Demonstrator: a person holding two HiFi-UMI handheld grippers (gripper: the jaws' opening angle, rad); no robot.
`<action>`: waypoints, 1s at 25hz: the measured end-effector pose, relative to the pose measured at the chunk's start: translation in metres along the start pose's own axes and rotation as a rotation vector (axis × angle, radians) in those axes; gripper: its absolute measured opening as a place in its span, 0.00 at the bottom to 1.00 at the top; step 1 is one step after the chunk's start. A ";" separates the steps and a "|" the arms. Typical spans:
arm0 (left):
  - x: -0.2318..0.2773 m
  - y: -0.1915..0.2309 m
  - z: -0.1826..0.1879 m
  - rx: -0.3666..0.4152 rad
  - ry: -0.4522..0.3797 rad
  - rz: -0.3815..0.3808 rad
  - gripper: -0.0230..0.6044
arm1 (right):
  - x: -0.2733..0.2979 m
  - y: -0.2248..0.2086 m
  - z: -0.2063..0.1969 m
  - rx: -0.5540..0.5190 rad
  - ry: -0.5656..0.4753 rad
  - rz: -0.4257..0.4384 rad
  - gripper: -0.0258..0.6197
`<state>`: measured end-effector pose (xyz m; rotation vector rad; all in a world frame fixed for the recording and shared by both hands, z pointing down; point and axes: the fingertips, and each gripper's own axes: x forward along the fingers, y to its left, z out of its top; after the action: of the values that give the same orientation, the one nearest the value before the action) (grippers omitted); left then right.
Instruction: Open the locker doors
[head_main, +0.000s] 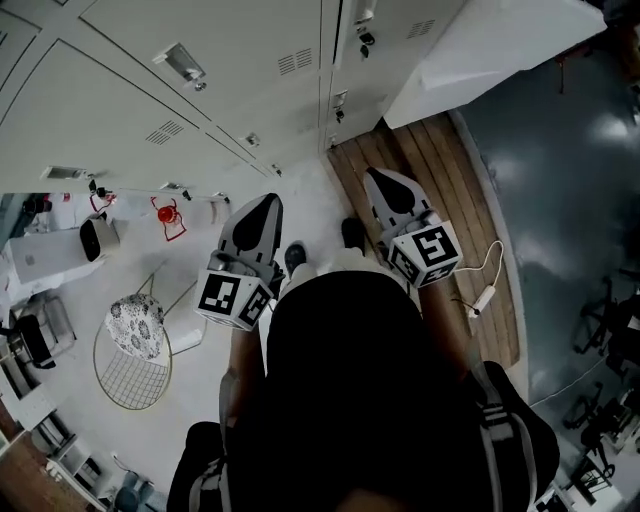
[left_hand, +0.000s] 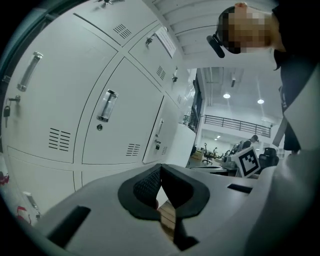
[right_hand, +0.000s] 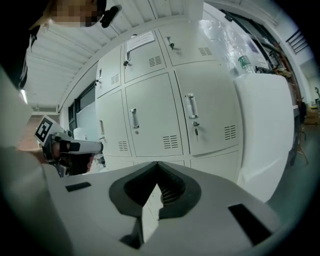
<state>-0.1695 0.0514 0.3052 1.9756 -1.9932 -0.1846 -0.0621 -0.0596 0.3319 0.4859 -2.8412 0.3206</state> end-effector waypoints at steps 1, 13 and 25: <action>0.004 -0.004 -0.002 -0.005 -0.004 0.017 0.07 | 0.003 -0.006 -0.002 -0.005 0.009 0.019 0.04; 0.049 -0.036 -0.031 -0.097 -0.024 0.166 0.07 | 0.041 -0.067 -0.040 -0.043 0.117 0.195 0.04; 0.083 -0.040 -0.055 -0.111 0.039 0.212 0.07 | 0.108 -0.116 -0.111 -0.080 0.259 0.218 0.04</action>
<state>-0.1132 -0.0244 0.3557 1.6746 -2.1020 -0.1995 -0.0980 -0.1704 0.4866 0.1082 -2.6425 0.2838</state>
